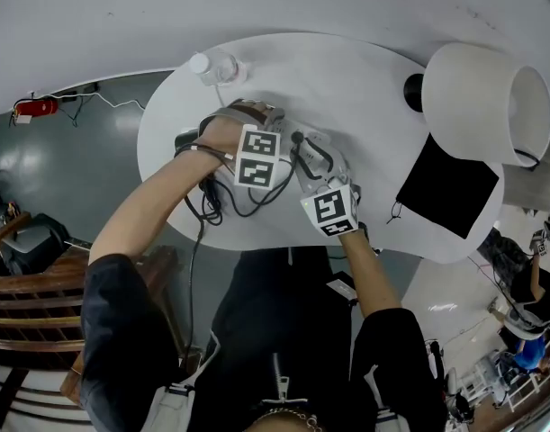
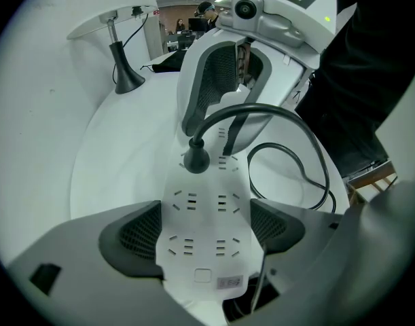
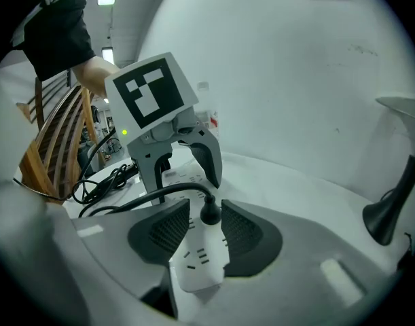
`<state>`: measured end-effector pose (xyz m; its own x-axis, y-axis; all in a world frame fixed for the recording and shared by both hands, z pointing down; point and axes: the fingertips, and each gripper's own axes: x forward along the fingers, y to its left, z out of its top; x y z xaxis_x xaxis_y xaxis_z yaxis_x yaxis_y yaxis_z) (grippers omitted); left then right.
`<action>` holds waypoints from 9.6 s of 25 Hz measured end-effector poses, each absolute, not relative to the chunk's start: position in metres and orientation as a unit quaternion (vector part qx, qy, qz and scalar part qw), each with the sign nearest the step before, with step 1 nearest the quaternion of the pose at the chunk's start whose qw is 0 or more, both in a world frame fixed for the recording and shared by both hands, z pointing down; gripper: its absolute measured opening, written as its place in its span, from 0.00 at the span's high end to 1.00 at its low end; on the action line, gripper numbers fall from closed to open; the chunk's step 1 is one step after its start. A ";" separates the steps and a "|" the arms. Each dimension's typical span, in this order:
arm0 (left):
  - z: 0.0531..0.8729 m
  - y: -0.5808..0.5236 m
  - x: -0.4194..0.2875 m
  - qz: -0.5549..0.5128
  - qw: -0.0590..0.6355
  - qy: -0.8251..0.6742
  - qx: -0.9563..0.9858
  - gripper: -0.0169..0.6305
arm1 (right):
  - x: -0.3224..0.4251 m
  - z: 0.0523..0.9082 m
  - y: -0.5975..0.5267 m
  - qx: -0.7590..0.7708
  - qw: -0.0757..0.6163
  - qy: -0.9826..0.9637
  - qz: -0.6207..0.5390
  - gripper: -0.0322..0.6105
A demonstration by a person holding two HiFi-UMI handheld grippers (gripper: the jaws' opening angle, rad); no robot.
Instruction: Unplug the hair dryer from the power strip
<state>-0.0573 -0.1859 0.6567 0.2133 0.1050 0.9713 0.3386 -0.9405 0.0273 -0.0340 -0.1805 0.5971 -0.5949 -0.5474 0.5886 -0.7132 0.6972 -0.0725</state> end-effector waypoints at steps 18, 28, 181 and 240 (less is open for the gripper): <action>0.658 -0.185 -0.056 -0.611 0.093 -0.151 -0.771 0.37 | -0.044 0.601 -0.199 0.379 0.261 -0.880 0.117 0.86; 0.658 -0.186 -0.057 -0.610 0.093 -0.150 -0.772 0.37 | -0.044 0.600 -0.201 0.399 0.271 -0.867 0.124 0.87; 0.662 -0.184 -0.054 -0.642 0.109 -0.156 -0.743 0.37 | -0.039 0.591 -0.192 0.376 0.301 -0.871 0.098 0.88; 0.549 -0.114 -0.052 -0.540 0.075 0.101 -0.832 0.40 | 0.012 0.485 -0.103 0.383 0.280 -0.880 -0.030 0.87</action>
